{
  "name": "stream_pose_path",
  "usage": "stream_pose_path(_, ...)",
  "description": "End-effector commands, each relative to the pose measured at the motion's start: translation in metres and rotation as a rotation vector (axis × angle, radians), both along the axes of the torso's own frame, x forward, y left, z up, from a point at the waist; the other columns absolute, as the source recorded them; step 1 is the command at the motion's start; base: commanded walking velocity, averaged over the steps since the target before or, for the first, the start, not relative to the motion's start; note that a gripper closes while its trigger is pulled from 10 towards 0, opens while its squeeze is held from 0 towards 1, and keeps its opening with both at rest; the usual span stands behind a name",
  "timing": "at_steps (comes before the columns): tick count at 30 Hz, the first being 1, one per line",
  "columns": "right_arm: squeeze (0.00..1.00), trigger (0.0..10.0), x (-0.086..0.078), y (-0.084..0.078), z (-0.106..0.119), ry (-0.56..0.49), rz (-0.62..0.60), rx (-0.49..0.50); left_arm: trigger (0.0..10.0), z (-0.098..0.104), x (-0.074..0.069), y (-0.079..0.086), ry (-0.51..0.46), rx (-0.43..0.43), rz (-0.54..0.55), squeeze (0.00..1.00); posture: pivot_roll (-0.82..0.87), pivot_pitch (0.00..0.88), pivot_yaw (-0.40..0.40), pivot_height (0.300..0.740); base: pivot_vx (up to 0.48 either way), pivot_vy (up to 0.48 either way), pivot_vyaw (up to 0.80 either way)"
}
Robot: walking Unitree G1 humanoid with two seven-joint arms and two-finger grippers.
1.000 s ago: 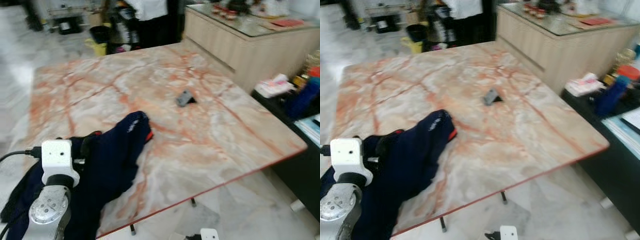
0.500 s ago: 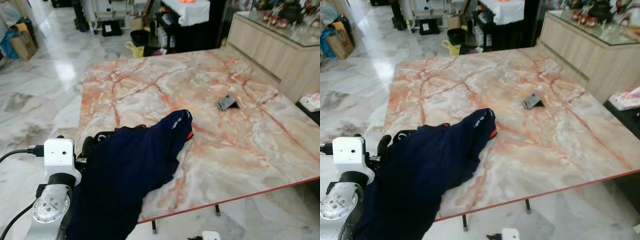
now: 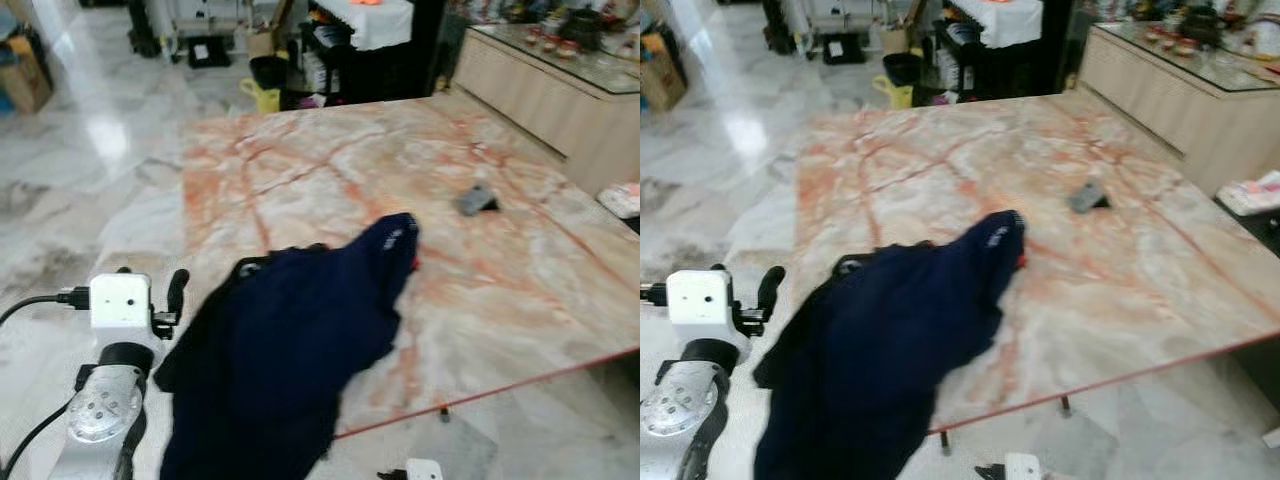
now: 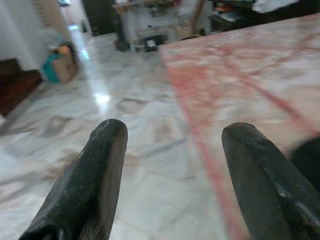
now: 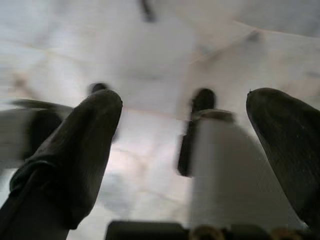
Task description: Hang hanger
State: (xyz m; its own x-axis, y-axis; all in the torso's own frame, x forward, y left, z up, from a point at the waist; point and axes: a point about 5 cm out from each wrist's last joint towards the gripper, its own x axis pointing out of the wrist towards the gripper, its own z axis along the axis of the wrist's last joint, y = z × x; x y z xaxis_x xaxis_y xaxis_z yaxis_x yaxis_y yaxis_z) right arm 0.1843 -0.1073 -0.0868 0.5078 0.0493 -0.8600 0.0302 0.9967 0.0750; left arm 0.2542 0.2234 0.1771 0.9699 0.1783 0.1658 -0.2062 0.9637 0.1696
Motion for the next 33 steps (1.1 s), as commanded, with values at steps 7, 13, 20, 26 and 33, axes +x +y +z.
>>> stream_pose_path(7, 0.0, 10.0, -0.004, -0.006, -0.002, 0.012, -0.011, -0.01, 10.0, 0.003, 0.0, -0.004, -0.016, -0.008, -0.017, 0.0, 0.1, 0.123, 0.001, 0.74, 0.0, 0.316, 0.0)
stream_pose_path(13, 0.0, 10.0, -0.004, -0.006, -0.002, 0.011, -0.012, -0.011, 10.0, 0.004, -0.001, -0.002, -0.02, -0.008, -0.013, 0.0, 0.1, 0.125, 0.001, 0.74, 0.0, 0.317, 0.0)
stream_pose_path(20, 0.0, 10.0, -0.003, -0.006, -0.002, 0.01, -0.015, -0.015, 10.0, 0.005, -0.001, -0.002, -0.021, -0.009, -0.012, 0.0, 0.1, 0.131, -0.001, 0.74, 0.0, 0.316, 0.0)
stream_pose_path(26, 0.0, 10.0, -0.003, -0.007, -0.002, 0.011, -0.02, -0.025, 10.0, 0.005, -0.002, 0.001, -0.022, -0.008, -0.006, 0.0, 0.11, 0.135, -0.003, 0.74, 0.0, 0.317, 0.0)
stream_pose_path(33, 0.0, 10.0, -0.004, -0.008, -0.003, 0.028, -0.023, -0.043, 10.0, 0.003, -0.005, 0.01, -0.014, -0.008, 0.016, 0.0, 0.11, 0.138, -0.008, 0.74, 0.0, 0.316, -0.34)
